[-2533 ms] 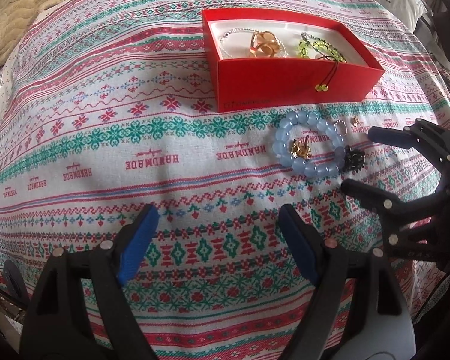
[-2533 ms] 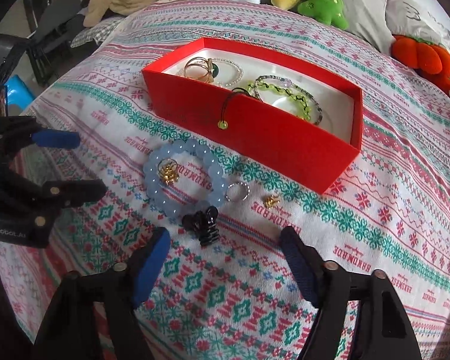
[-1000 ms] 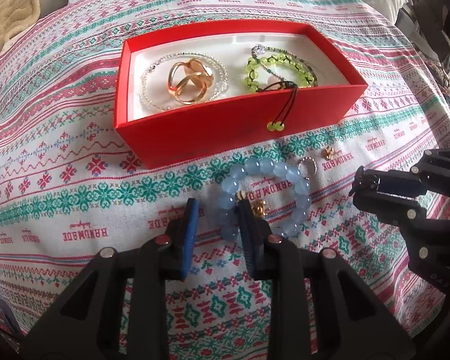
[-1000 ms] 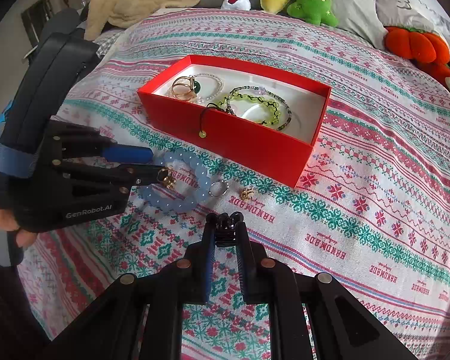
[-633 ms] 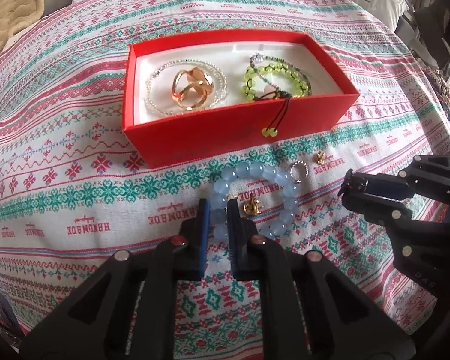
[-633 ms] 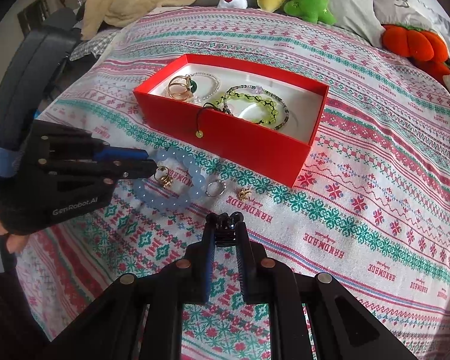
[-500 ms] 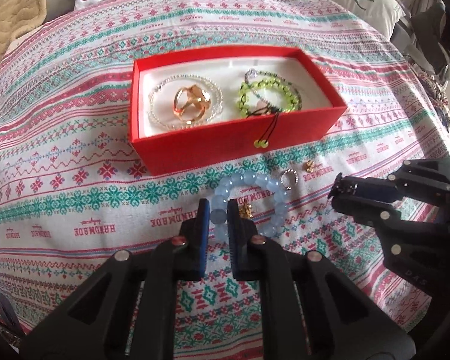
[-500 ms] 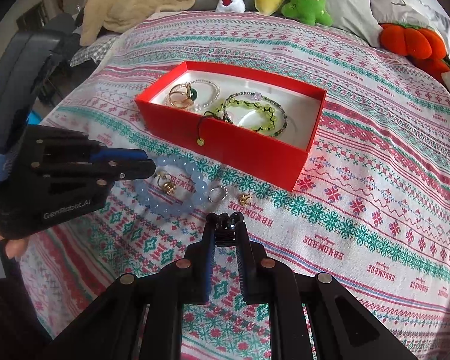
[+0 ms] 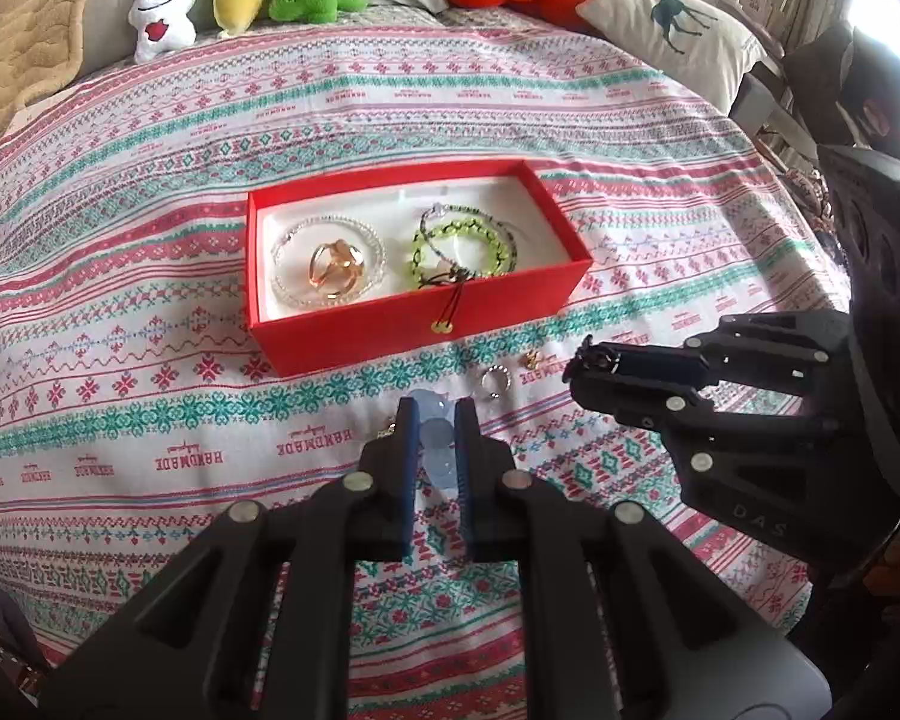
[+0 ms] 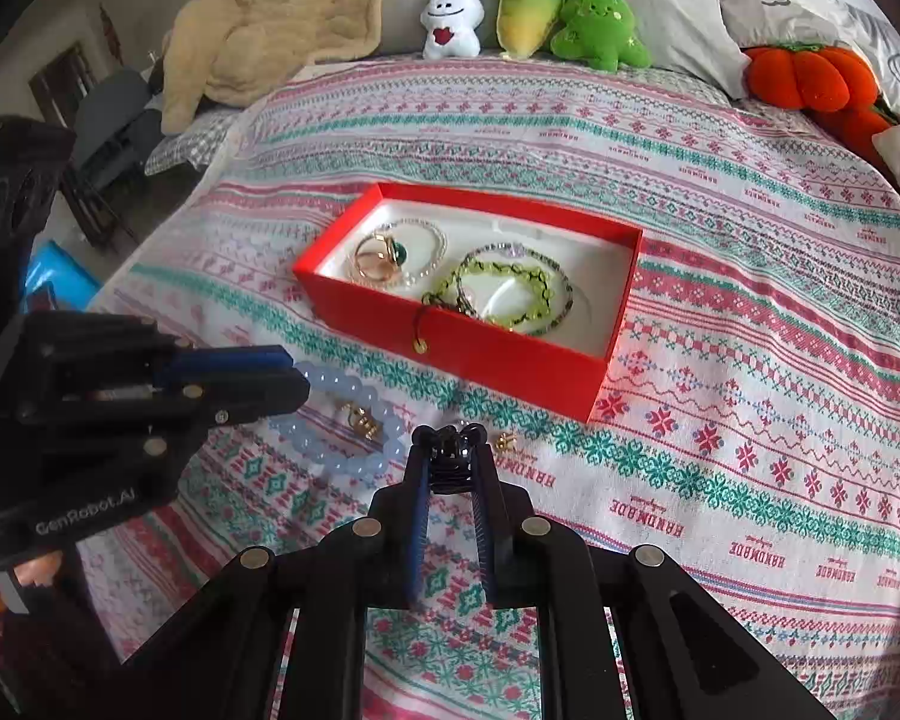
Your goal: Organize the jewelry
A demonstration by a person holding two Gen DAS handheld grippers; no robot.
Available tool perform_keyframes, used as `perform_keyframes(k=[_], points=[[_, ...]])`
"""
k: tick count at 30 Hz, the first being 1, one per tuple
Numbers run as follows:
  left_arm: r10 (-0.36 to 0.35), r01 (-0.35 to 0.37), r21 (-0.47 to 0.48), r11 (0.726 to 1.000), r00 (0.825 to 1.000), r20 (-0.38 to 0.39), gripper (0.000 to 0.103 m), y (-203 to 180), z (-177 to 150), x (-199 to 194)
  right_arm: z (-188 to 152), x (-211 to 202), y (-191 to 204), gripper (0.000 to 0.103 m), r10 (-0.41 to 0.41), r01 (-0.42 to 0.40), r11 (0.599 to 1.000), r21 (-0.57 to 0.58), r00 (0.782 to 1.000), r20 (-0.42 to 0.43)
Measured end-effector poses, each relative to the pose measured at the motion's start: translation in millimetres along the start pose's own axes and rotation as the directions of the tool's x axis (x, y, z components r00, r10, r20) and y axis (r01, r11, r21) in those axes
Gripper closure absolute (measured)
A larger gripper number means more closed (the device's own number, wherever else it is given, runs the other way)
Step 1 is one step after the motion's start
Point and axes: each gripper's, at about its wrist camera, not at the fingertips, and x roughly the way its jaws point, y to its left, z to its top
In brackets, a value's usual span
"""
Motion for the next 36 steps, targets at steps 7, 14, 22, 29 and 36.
perform_keyframes(k=[7,14,22,29,36], points=[[-0.021,0.022,-0.011,1.000,0.999,0.038,0.090,-1,9,-19,14,-17,-4,0.089,0.004,-0.006,1.000,0.029,0.999,0.049],[-0.055,0.058,-0.029,0.998,0.993,0.106,0.090,2,28,-39,28,-30,-17,0.089,-0.001,-0.006,0.997,0.074,0.996,0.093],[-0.075,0.085,-0.064,0.994,0.987,0.140,0.090,1,51,-32,36,-31,-23,0.089,-0.003,-0.006,0.996,0.094,0.995,0.104],[-0.110,0.135,-0.119,0.984,0.975,0.195,0.090,6,72,-25,41,-28,-29,0.089,-0.004,-0.009,0.993,0.114,0.993,0.114],[-0.058,0.088,-0.154,0.984,0.980,0.189,0.090,25,81,-5,49,-20,-37,0.089,-0.006,-0.011,0.991,0.130,0.992,0.126]])
